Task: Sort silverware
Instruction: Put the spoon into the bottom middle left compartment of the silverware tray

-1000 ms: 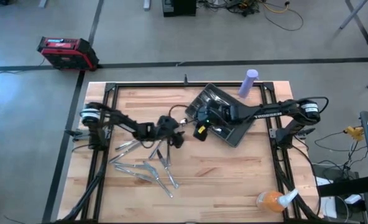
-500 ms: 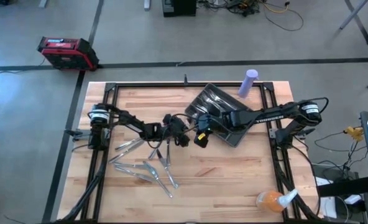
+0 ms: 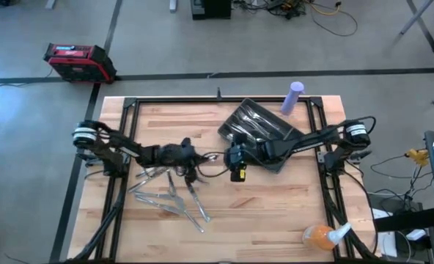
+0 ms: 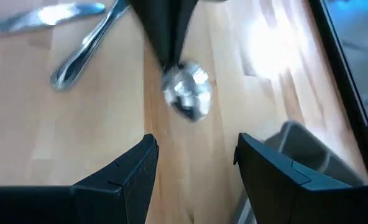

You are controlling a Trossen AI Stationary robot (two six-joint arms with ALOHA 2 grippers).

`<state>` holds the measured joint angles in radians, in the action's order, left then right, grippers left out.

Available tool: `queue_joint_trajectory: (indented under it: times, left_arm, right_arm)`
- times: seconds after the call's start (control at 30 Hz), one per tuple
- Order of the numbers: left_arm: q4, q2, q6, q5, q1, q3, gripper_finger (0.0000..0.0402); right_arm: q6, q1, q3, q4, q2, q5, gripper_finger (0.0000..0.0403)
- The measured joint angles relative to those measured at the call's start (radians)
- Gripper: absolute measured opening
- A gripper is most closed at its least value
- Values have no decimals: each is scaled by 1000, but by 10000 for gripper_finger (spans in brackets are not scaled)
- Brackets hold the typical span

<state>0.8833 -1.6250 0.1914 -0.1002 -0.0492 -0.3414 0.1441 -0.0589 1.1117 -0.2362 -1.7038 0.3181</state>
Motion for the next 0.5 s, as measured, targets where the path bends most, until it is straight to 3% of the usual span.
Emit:
queue_joint_trajectory:
  times: [0.13, 0.23, 0.37, 0.5]
  left_arm:
    - [207, 59, -68, 68, -1, 96, 2]
    - [279, 102, -112, 65, -1, 119, 1]
    - [278, 130, -314, -80, 3, 104, 1]
    - [214, 133, -618, -245, 9, 53, 0]
  right_arm:
    - [61, -1, 3, 6, -16, 20, 199]
    - [66, 1, 7, 56, -13, 27, 199]
    - [58, 1, 7, 87, -11, 88, 199]
    - [24, 15, 37, -101, 32, 228, 199]
